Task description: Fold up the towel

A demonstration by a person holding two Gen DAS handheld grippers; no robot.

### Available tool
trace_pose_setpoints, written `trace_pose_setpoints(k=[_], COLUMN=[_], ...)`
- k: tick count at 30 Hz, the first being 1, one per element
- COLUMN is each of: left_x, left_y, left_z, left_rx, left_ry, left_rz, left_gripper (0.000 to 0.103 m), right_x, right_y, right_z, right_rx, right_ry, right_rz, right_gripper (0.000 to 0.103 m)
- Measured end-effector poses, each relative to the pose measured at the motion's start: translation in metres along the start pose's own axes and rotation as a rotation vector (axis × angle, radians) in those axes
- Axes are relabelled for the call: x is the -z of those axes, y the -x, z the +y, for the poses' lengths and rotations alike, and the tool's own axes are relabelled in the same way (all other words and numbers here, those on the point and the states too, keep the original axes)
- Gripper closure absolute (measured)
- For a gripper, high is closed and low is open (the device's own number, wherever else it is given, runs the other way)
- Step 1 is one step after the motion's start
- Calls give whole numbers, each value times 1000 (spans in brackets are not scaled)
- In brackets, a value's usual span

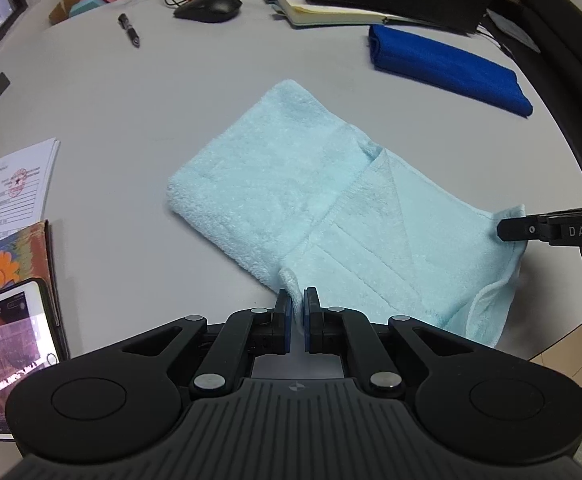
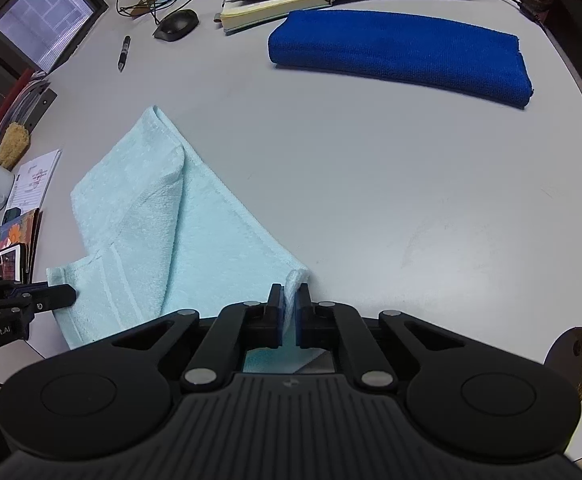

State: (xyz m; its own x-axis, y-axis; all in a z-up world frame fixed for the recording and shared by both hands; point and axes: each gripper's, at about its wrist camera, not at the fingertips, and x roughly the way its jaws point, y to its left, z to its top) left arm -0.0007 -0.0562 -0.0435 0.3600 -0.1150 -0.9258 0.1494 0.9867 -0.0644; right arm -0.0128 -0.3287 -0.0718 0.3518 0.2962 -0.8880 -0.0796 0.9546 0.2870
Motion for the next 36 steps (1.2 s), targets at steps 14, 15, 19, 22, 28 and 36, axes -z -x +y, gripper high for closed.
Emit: trace_pose_setpoints(k=[14,15,19,22,28,36], left_x=[6,5,4,5,7,8], left_y=[14,14,17,17,17,13], left_z=[17,17,17,19,25,44], left_rx=[-75,-75,-75,-74,-89,-156], left_ry=[9,11,21,35,60,73], left_rz=[-36,-39,-44,-40,-35,-16], left_gripper=[96,96,96,96,96,96], right_x=[4,4,3,3,4,4], right_y=[27,29,33,35,39,47], right_z=[-3,-3,-4,-6,-13,-31], right_rx=[68,74,87,93,110,159], right_ry=[23,23,15,1,-29,-74], right_rz=[-61,-65,-79,-86,-101,-125], right_gripper=[98,98,98,98,98,98])
